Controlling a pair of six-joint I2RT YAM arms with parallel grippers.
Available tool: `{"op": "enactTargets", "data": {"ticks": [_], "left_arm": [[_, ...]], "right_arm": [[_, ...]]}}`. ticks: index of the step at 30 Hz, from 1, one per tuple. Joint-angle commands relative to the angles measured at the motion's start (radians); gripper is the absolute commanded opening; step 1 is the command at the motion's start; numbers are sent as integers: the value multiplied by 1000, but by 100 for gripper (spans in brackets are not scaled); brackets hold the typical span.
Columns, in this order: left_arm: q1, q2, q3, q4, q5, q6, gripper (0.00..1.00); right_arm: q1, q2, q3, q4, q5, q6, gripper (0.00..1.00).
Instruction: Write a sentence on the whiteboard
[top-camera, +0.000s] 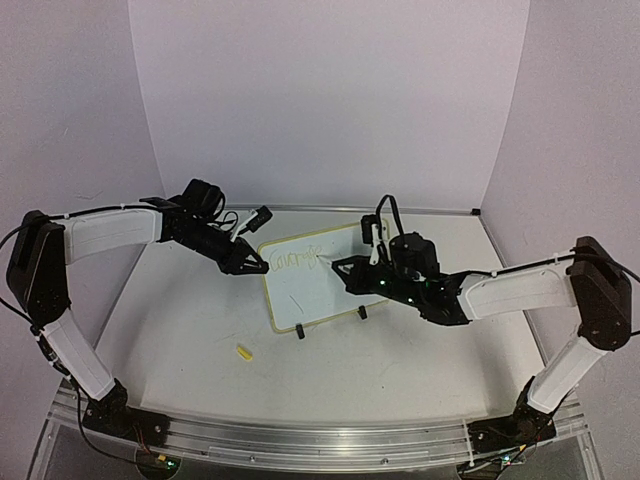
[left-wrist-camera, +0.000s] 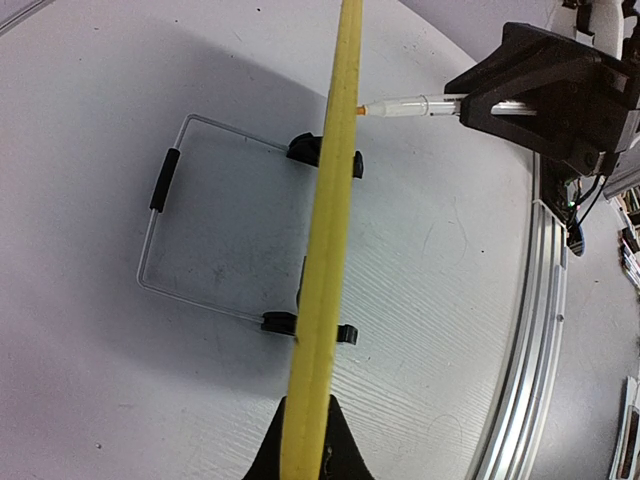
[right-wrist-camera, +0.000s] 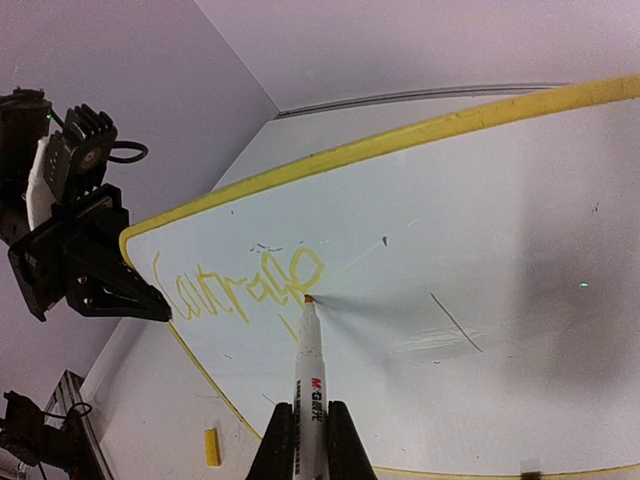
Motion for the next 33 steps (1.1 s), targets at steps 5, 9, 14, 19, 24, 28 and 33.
{"op": "enactTargets", "data": {"ticks": [5,9,14,19,24,28,33], "left_arm": [[-3,-5,11,-57,-125,48,0],[-3,-6,11,-58,-125,48,0],[-3,-6,11,-57,-126,47,0],[-3,-7,11,-58,-128,49,0],[-3,-7,11,-57,-128,49,0],[-3,-6,11,-59,-128,50,0],[-3,-7,11,-58,-132,49,0]], "right_arm": [[-5,-5,-35,-4,41,19,0],[-5,-20,-36,-6,60,18,0],[-6,-34,-34,-9,101,18,0],[-6,-39,-34,-14,121,20,0],[-5,-39,-37,-20,127,21,0],[-6,-40,-33,-21,121,20,0],[-5,-62,-39,-9,80,0,0]]}}
